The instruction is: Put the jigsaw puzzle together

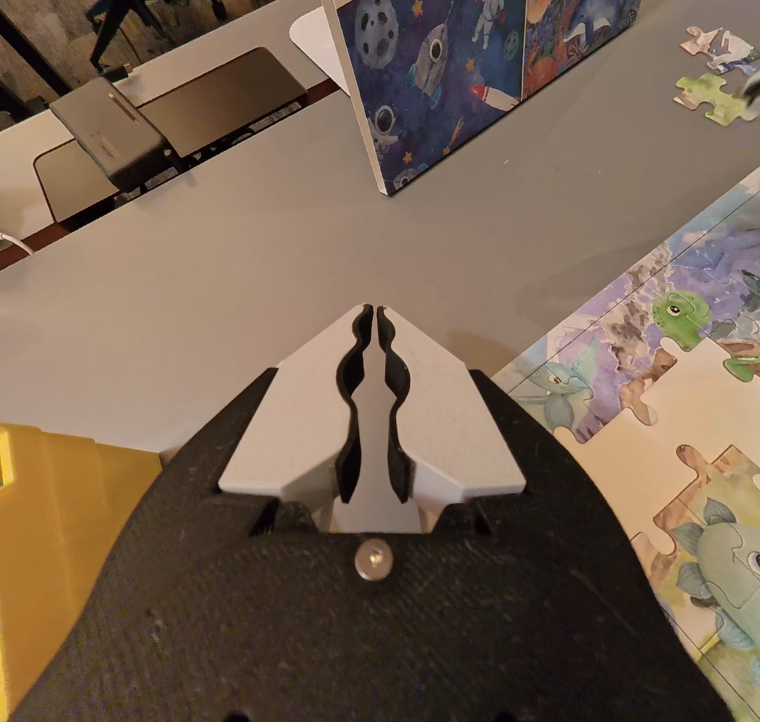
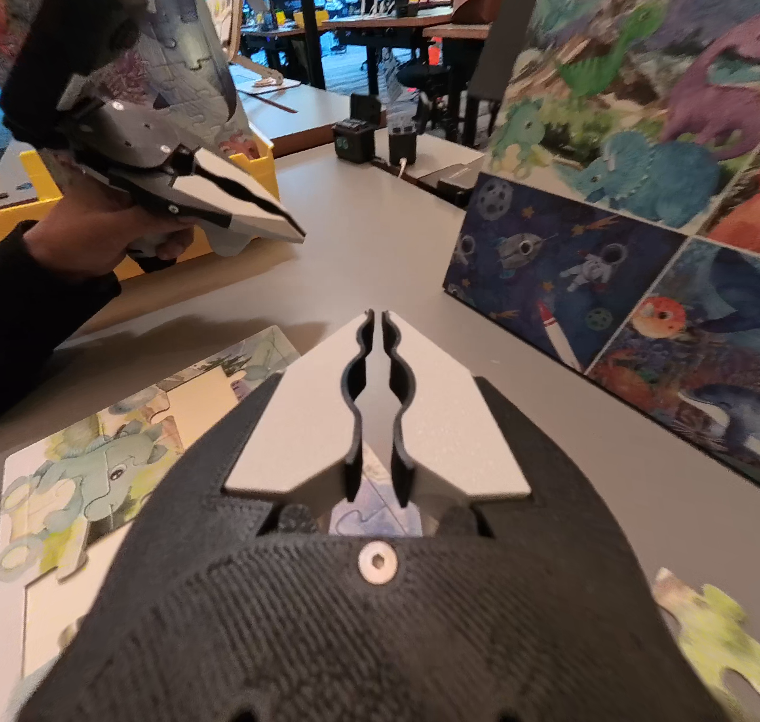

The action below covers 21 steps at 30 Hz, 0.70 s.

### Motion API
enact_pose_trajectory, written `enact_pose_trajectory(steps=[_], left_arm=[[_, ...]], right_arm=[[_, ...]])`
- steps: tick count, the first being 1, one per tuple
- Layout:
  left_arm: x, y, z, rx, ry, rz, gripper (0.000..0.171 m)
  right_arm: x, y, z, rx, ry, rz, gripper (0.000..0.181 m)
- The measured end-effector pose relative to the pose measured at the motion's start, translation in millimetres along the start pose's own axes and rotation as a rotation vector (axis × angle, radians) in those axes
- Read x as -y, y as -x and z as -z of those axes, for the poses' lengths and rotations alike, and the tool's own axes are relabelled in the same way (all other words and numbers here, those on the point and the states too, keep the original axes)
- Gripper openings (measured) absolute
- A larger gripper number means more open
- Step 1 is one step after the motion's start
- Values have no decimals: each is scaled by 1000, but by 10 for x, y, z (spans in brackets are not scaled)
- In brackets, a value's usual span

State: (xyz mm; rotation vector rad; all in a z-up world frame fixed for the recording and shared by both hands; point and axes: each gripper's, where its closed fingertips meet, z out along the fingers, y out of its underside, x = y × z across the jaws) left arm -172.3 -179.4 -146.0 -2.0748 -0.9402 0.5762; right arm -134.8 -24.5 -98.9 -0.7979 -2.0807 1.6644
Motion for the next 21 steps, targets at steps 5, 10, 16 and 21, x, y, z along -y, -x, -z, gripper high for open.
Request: enact_pose_trajectory(steps=[5,10,16,21], left_arm=[[-4,-25,-11,-2,7,-19,0],[-12,-264,-33,-147,13,-8,0],[-122,-1135,38,-602,76,-112,0],[-319,-1326,-135,-547,178,-254,0]], right_arm=[[152,-266,260,-74,-53,-14,5],[-64,-512,408,-118,45,-86,6],[-375,-149,279,109,139,-97,0],[-706,292,57,189,297,65,0]])
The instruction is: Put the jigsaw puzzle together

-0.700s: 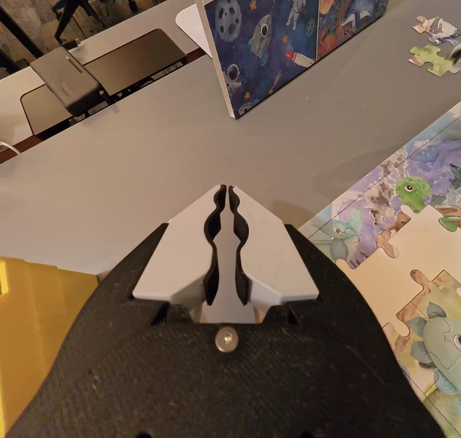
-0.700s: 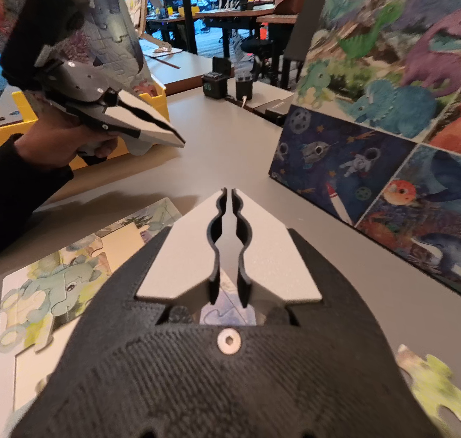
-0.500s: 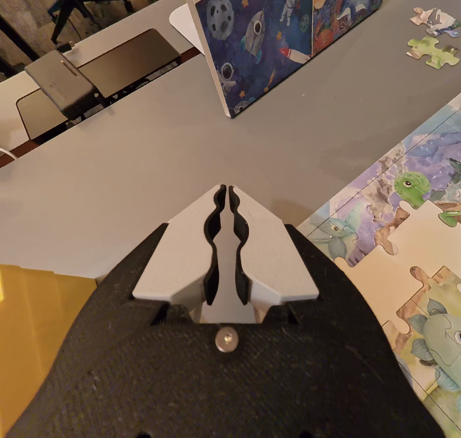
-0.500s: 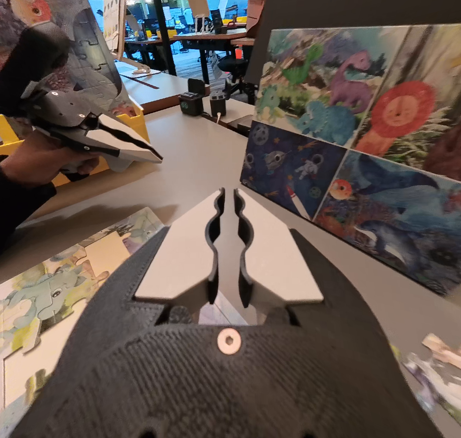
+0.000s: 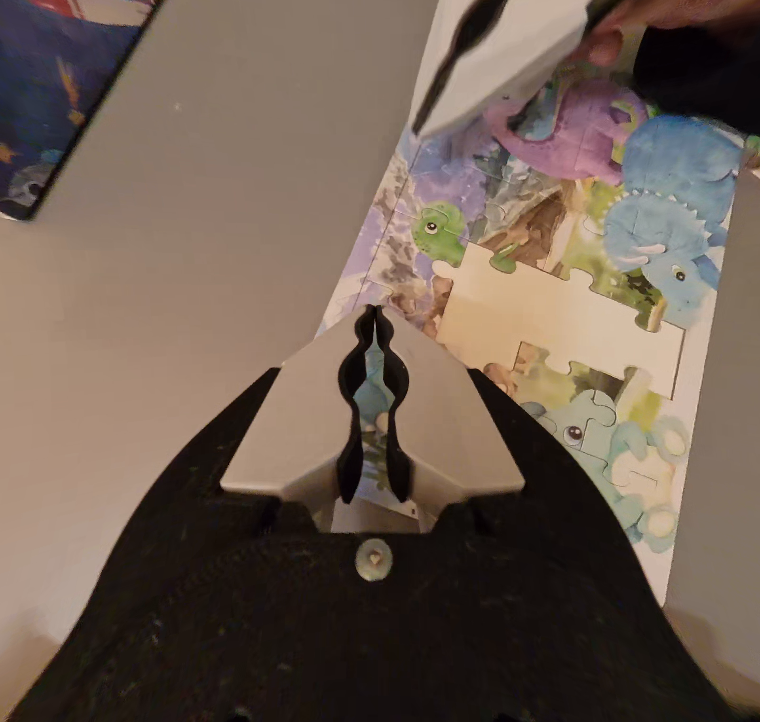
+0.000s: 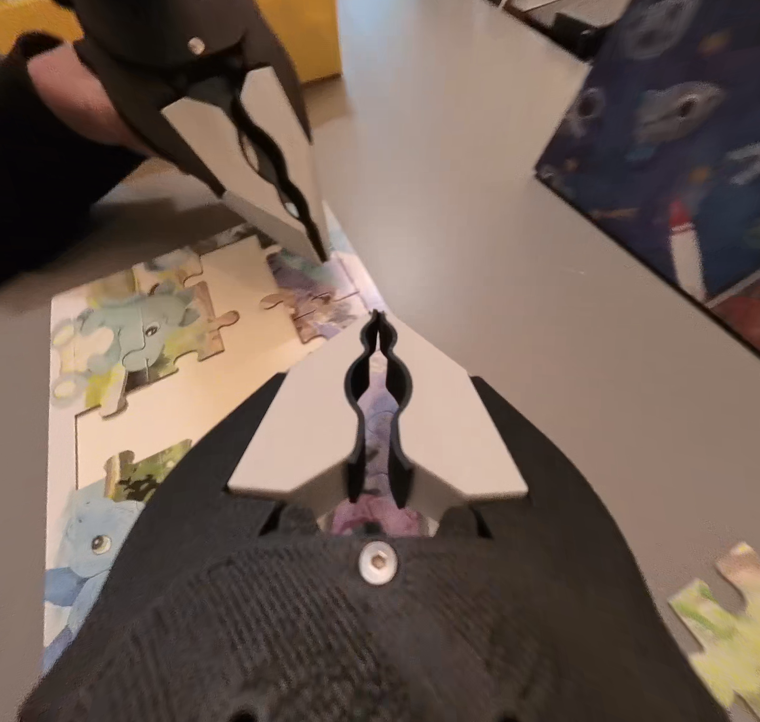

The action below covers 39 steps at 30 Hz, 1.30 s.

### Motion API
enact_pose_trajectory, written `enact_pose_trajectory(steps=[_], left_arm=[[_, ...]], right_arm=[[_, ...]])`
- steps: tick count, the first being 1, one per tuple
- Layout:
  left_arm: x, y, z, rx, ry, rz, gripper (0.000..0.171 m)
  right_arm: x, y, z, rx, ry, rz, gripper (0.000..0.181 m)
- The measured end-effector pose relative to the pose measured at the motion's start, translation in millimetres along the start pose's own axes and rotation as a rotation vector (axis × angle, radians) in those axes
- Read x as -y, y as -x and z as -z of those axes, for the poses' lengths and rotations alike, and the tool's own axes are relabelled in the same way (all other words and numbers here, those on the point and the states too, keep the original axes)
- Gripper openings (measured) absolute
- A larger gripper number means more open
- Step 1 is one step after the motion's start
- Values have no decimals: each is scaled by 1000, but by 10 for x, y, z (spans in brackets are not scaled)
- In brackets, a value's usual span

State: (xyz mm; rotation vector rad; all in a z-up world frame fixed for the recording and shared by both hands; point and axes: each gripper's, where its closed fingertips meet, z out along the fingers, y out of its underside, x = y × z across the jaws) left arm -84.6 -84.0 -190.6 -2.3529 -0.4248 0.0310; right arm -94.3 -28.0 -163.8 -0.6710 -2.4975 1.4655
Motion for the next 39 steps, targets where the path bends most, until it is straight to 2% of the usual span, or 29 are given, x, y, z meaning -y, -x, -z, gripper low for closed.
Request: enact_pose_trajectory(steps=[3,6,11,16,20,22,25,28,32,39], left_arm=[[-58,-14,-71,4,44,-8,0],[-110,-6,-130,18,79,-8,0],[-79,-10,-174,22,69,18,0],[-65,-15,-196,8,51,60,0],[-65,-15,-197,1,51,70,0],[-66,-15,-197,3,53,65,0],[-63,-18,-196,5,53,58,0],[-16,-42,-152,-19,23,63,0],[223,84,62,9,-145,115,0],[344,533,465,203,-336,207,0]], right_arm=[[-102,205,-152,26,83,76,0],[-219,254,-239,13,157,120,0],[-344,236,-295,18,214,81,0],[-334,240,-310,35,208,-6,0],[-328,229,-305,11,208,52,0],[-230,201,-241,14,156,61,0],[141,52,81,41,-48,-70,0],[394,-327,587,-79,-236,-128,0],[363,-760,1212,-286,-360,-128,0],[152,-1024,1861,-320,-542,-247,0]])
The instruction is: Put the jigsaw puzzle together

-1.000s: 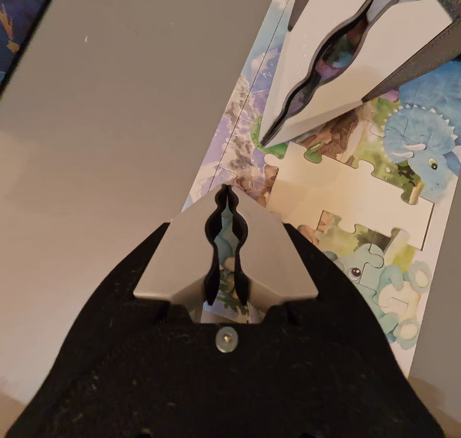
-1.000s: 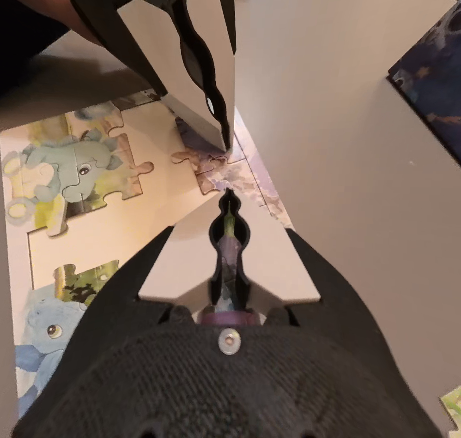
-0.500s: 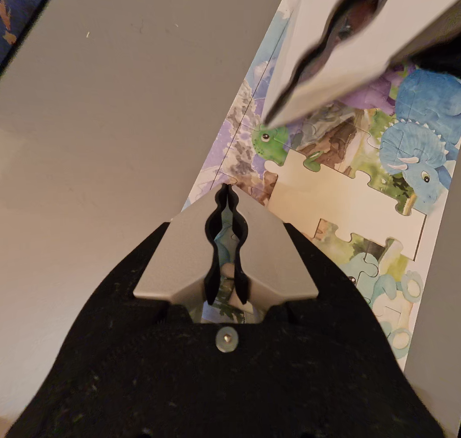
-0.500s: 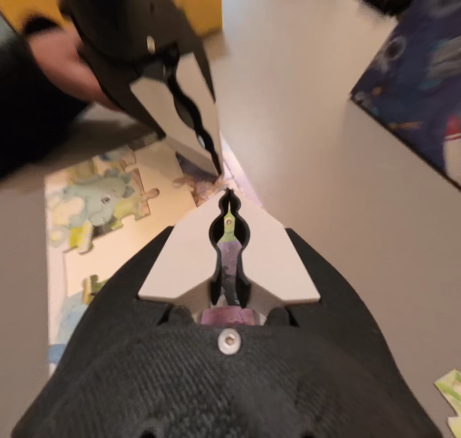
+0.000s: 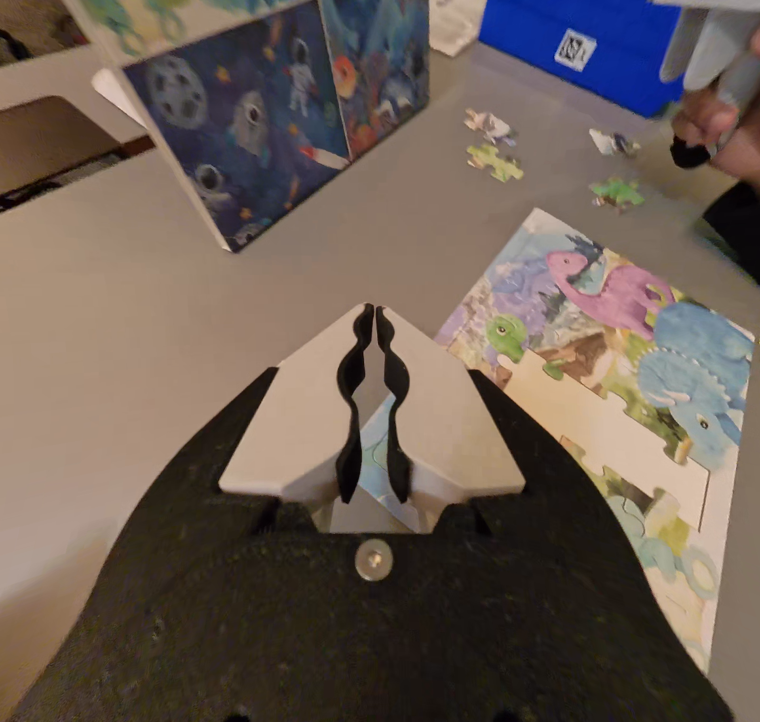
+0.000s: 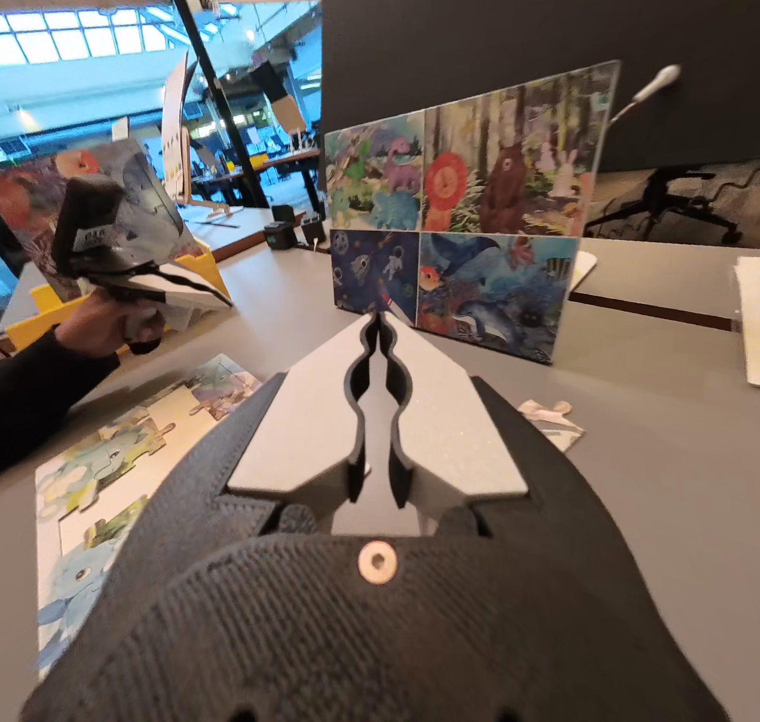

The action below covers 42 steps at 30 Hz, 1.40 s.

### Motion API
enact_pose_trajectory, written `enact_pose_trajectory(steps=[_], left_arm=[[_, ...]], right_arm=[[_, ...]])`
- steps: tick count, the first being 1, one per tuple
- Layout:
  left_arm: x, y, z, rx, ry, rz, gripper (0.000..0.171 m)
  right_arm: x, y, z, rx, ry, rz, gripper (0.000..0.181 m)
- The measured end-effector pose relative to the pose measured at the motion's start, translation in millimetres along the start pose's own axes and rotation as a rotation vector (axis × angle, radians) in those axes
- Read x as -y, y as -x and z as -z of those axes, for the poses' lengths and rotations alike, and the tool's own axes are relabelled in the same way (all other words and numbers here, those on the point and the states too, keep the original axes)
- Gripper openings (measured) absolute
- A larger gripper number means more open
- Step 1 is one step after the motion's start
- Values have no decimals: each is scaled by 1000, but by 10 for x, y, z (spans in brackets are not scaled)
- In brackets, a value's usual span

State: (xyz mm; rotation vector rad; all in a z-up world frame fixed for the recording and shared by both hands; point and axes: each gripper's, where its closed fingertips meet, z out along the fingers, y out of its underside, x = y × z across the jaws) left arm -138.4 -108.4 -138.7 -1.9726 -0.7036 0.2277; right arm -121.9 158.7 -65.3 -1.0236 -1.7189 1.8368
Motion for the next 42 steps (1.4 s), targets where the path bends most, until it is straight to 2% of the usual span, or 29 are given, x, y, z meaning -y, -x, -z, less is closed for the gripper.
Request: enact_pose_trajectory(steps=[8,20,26,35,42], left_arm=[[235,168,228,57,-169,57,0],[279,184,264,91,-194,34,3],[304,177,284,84,-211,44,5],[309,204,305,95,-215,43,5],[371,142,330,66,-246,47,7]], right_arm=[[158,-311,403,-135,-71,58,0],[164,-605,720,-293,-68,123,0],[128,-639,722,-291,-66,96,0],[-51,-857,715,-384,12,94,0],[-80,-879,706,-404,18,91,4]])
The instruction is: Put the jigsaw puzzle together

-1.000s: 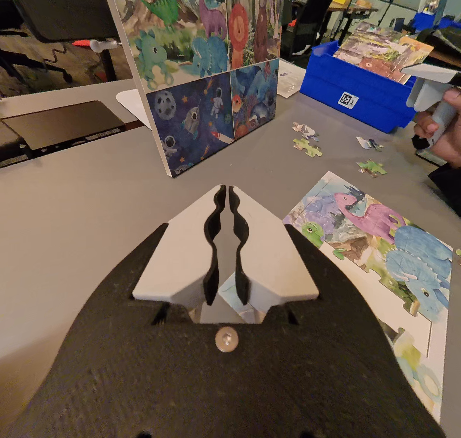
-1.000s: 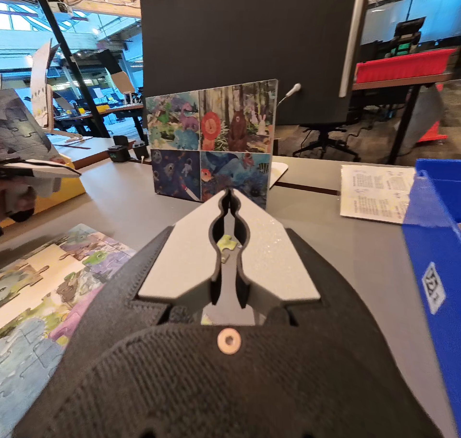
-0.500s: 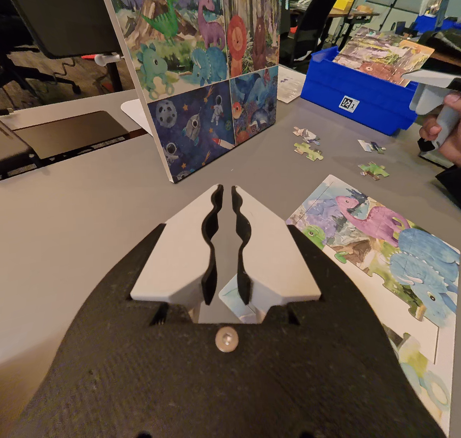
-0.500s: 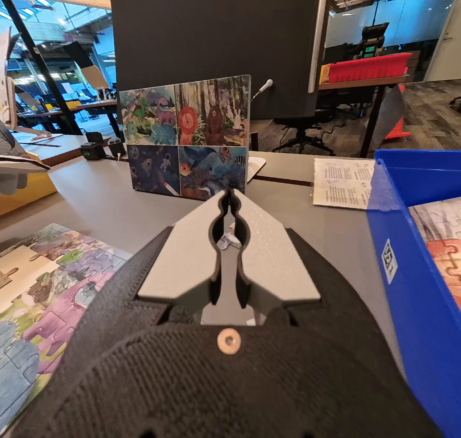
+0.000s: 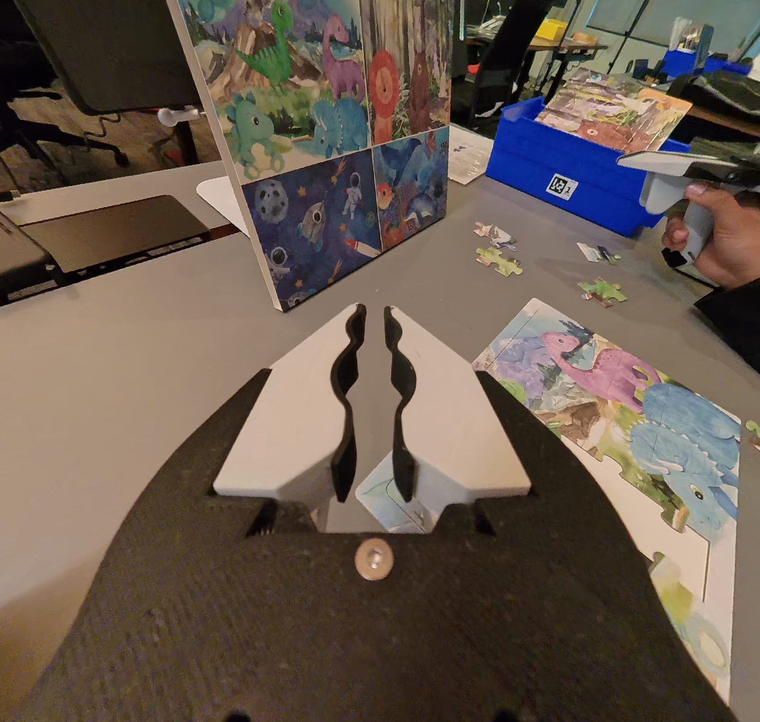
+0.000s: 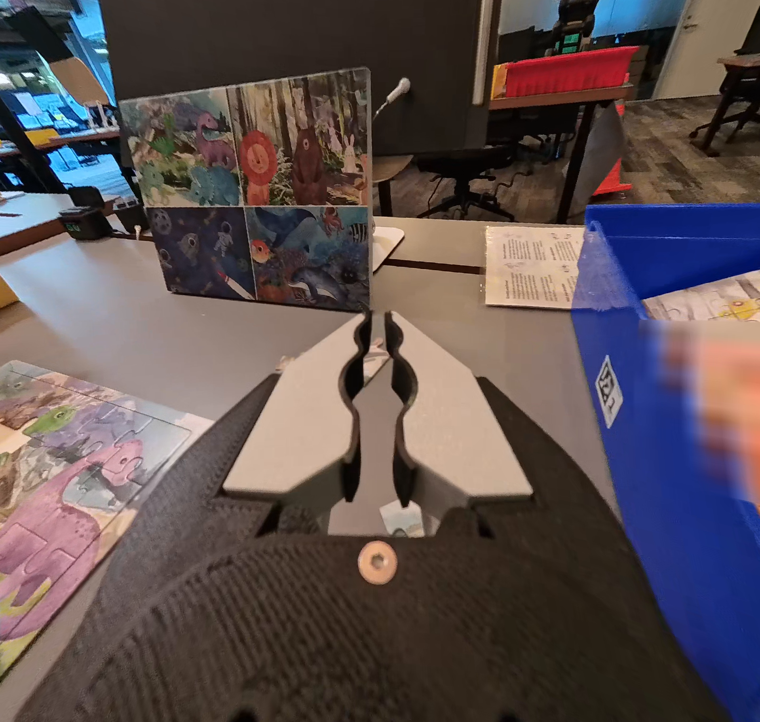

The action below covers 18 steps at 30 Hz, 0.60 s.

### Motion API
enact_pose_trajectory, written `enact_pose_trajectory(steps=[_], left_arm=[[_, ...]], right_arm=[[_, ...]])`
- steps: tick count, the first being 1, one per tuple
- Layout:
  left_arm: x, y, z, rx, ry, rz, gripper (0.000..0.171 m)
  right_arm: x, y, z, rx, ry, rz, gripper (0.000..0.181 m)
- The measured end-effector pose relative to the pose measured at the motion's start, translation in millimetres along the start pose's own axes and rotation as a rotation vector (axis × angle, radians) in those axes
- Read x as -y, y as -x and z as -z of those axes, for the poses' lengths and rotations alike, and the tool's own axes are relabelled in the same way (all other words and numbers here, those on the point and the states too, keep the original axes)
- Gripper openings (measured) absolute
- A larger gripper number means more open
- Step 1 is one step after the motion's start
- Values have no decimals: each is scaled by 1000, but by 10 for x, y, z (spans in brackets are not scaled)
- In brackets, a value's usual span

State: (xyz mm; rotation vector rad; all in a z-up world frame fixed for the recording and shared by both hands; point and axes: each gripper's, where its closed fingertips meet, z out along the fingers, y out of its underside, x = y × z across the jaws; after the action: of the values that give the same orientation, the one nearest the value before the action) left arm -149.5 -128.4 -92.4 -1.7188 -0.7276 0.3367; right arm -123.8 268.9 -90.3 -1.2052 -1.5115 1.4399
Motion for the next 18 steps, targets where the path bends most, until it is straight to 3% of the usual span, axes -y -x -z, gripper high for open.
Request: enact_pose_trajectory(steps=[6,11,15,18], left_arm=[[-18,19,-7,3,8,4,8],[-23,28,-12,21,16,-19,8],[-35,73,-7,63,28,-62,7],[-39,70,-10,73,42,-83,7]], right_arm=[[-468,4,-249,-44,231,21,29],[-828,212,-682,-65,484,117,45],[-932,308,-1006,-46,539,56,69],[-1081,210,-1100,-86,610,55,68]])
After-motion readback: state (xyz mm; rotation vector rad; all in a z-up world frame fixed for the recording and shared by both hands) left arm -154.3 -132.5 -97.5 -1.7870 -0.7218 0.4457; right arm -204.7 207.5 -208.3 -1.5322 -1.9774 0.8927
